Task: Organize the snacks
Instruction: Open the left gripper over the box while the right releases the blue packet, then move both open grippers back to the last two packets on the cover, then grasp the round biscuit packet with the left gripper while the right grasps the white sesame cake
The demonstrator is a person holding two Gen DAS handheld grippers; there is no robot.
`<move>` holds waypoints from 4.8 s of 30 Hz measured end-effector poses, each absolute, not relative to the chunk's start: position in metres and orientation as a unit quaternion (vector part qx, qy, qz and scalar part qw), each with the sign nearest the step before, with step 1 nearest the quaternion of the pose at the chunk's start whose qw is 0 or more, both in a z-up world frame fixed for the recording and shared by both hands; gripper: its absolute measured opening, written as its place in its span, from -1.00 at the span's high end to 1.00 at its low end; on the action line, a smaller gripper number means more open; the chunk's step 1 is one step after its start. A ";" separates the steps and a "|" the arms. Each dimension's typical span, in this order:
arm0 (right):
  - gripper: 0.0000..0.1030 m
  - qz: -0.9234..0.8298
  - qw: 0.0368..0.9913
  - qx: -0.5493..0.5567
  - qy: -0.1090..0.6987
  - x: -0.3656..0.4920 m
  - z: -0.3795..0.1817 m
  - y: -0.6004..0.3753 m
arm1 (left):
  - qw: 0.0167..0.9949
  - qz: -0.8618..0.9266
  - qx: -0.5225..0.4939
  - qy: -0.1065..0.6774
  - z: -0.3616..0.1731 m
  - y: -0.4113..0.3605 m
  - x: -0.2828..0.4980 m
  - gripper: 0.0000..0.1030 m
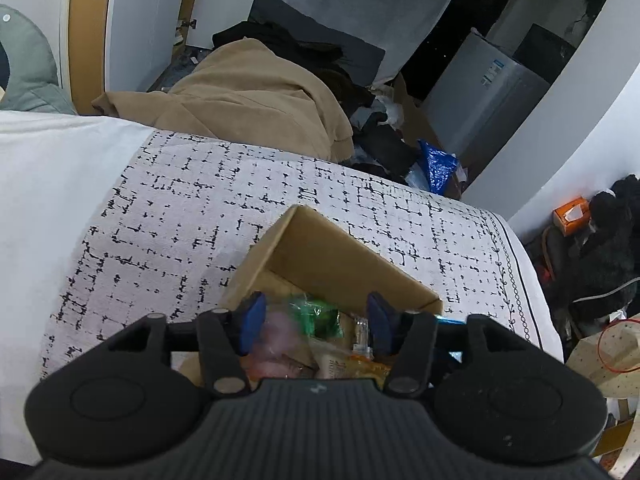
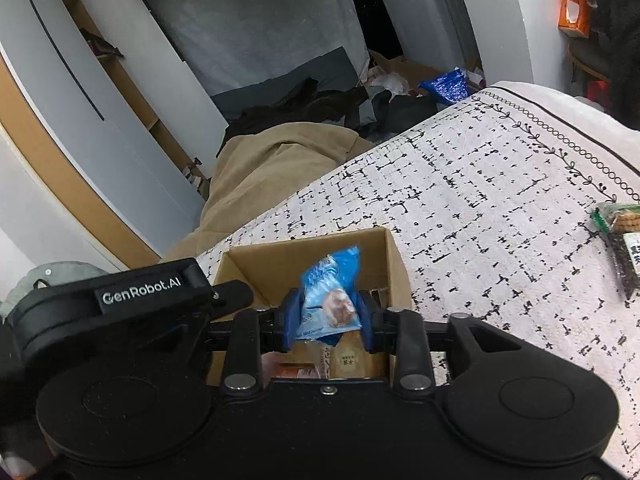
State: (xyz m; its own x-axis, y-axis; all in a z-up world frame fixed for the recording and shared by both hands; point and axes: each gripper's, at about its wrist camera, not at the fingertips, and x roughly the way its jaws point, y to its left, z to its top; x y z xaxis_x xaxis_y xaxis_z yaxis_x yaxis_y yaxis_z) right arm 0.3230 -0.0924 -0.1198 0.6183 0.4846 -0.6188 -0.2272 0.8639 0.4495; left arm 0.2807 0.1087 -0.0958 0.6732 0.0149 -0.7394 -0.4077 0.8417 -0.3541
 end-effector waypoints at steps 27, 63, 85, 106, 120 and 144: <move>-0.39 0.082 0.910 0.166 0.371 0.250 -0.112 -0.226 | 0.905 0.024 -0.167 0.391 -0.080 0.026 0.266 -0.75; -0.65 0.063 0.900 0.234 0.362 0.290 -0.195 -0.338 | 0.907 -0.054 -0.028 0.417 -0.102 -0.091 0.304 -0.75; -0.71 0.085 0.902 0.208 0.370 0.352 -0.233 -0.336 | 0.900 -0.098 0.005 0.425 -0.150 -0.153 0.392 -0.75; 0.04 0.065 0.888 0.229 0.393 0.335 -0.229 -0.375 | 0.873 -0.157 0.013 0.463 -0.187 -0.228 0.415 -0.75; -0.71 0.043 0.903 0.184 0.386 0.337 -0.234 -0.370 | 0.878 -0.121 0.034 0.463 -0.202 -0.232 0.420 -0.39; -0.05 0.032 0.913 0.139 0.382 0.309 -0.189 -0.338 | 0.893 -0.087 -0.048 0.440 -0.129 -0.153 0.359 -0.10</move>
State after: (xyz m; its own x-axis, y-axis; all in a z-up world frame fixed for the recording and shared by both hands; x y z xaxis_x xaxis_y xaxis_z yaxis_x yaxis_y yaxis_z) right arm 0.3093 -0.3375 -0.1889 0.7065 0.1647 -0.6883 0.0483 0.9591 0.2790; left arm 0.3593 -0.1530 -0.1291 0.5977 -0.1973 -0.7771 0.1134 0.9803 -0.1616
